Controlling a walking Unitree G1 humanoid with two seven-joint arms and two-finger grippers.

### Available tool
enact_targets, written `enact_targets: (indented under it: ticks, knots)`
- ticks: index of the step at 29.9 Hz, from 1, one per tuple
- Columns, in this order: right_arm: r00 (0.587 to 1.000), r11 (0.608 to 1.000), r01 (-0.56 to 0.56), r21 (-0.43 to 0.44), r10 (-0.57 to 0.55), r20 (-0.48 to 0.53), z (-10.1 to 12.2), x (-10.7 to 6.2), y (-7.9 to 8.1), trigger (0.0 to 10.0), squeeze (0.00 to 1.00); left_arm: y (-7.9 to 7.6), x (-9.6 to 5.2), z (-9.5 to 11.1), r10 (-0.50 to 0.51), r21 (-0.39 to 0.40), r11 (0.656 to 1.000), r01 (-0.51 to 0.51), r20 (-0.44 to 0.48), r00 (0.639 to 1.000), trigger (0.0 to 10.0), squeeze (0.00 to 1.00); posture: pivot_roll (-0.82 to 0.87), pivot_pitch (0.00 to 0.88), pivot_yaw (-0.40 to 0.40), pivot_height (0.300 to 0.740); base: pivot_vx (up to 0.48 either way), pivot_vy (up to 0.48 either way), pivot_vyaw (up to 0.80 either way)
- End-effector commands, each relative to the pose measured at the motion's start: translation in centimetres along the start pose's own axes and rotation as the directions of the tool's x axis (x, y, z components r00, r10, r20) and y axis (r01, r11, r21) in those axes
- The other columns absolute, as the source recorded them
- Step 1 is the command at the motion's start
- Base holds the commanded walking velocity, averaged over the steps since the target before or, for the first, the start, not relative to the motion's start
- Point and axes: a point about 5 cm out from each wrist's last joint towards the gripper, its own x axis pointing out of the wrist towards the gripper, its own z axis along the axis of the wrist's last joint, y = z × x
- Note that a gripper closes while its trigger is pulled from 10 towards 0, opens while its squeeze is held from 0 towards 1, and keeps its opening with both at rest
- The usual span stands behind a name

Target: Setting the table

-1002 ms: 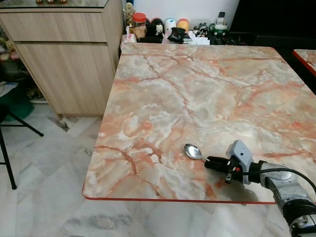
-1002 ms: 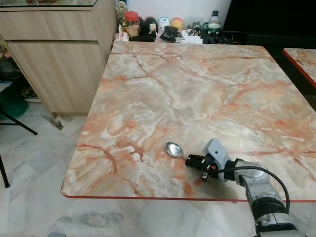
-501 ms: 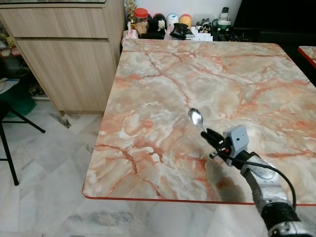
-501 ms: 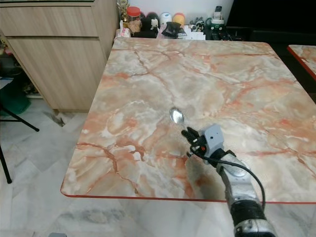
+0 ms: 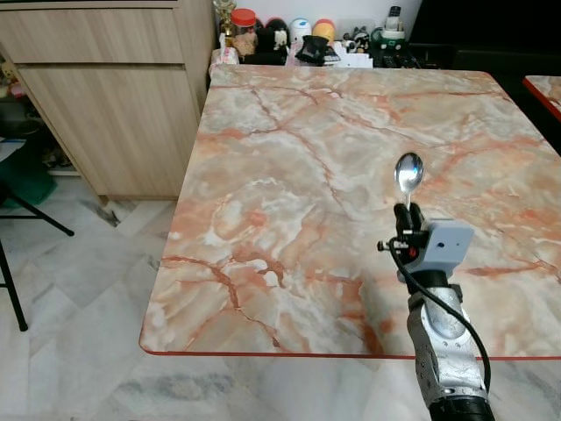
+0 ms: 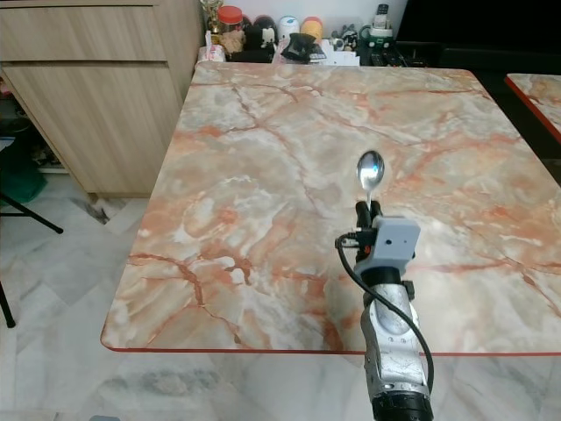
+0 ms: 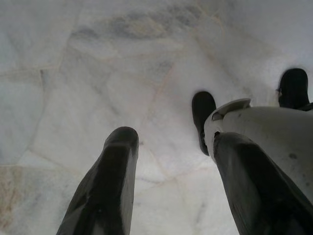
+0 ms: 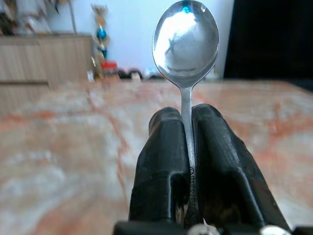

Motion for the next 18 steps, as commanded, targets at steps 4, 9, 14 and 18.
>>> enact_targets:
  ticks: [4, 9, 14, 18]
  knots:
    - [0.999, 0.999, 0.033, -0.020, -0.032, 0.023, 1.3, 0.7, -0.6, 10.0, 0.00, -0.7, -0.2, -1.1, -0.011, 0.012, 1.000, 0.012, -0.044, 0.999, 10.0, 0.00, 0.01, 0.173, -0.034, 0.740, 0.000, -0.445, 0.00]
    - [0.997, 0.997, 0.071, -0.031, -0.070, 0.039, 2.2, 1.0, -1.1, 10.0, 0.00, -0.7, -0.1, -1.1, -0.009, 0.014, 1.000, 0.010, -0.049, 0.999, 10.0, 0.00, 0.00, 0.160, -0.032, 0.740, 0.000, -0.470, 0.00]
    - [0.996, 0.996, 0.084, -0.039, -0.083, 0.032, 2.5, 0.7, -1.3, 10.0, 0.00, -0.7, 0.0, -0.8, -0.008, 0.018, 1.000, 0.009, -0.045, 0.999, 10.0, 0.00, 0.00, 0.137, -0.029, 0.740, 0.000, -0.470, 0.00]
    - [0.994, 0.994, 0.105, -0.032, -0.104, 0.042, 2.8, 0.7, -1.5, 10.0, 0.00, -0.8, 0.1, -0.3, -0.013, 0.026, 1.000, 0.014, -0.035, 0.999, 10.0, 0.00, 0.00, 0.117, -0.026, 0.740, 0.000, -0.471, 0.00]
